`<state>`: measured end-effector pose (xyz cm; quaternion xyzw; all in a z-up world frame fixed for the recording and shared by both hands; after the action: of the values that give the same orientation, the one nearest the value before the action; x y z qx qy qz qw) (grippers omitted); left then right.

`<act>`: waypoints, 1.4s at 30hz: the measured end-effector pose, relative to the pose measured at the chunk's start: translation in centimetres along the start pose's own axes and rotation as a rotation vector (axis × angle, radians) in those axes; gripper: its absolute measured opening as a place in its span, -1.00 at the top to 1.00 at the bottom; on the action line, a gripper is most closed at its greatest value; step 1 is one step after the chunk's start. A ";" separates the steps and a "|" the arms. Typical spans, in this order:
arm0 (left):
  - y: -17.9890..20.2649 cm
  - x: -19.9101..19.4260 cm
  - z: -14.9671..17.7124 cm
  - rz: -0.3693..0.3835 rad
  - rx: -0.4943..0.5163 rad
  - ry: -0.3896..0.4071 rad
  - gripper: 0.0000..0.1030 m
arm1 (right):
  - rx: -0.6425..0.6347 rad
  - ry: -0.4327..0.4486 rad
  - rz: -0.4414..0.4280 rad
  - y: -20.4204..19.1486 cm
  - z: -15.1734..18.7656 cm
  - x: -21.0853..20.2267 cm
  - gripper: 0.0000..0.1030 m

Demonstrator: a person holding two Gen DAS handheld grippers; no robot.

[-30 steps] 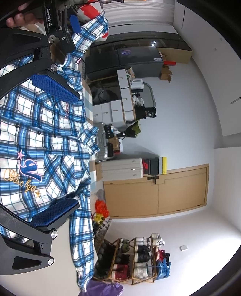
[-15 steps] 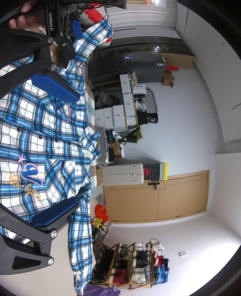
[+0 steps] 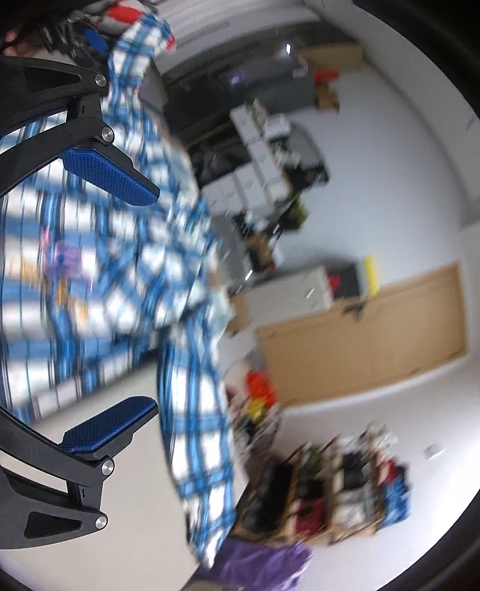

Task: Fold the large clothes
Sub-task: 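Grasp the plaid shirt's sleeve cuff with the right gripper and lift it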

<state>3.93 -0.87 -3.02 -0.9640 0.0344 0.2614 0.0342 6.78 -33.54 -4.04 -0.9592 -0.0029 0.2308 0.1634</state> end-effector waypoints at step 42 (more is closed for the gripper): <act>2.0 3.9 0.6 0.011 0.079 -0.168 -0.98 | 0.260 0.025 0.701 28.6 -16.1 6.3 0.92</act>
<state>6.77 -3.03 -5.63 -0.9364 0.0470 0.3401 0.0732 17.54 -65.11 -2.33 -0.8761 0.3567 0.2595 0.1948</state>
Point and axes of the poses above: each gripper's, at about its wrist camera, not at the fingertips, and x roughly the way its jaws point, y to its right, z to its underside, the point moved 3 cm from there along x, roughly the way its jaws point, and after that the axes turned 5 degrees about x, right-handed, at the moved point
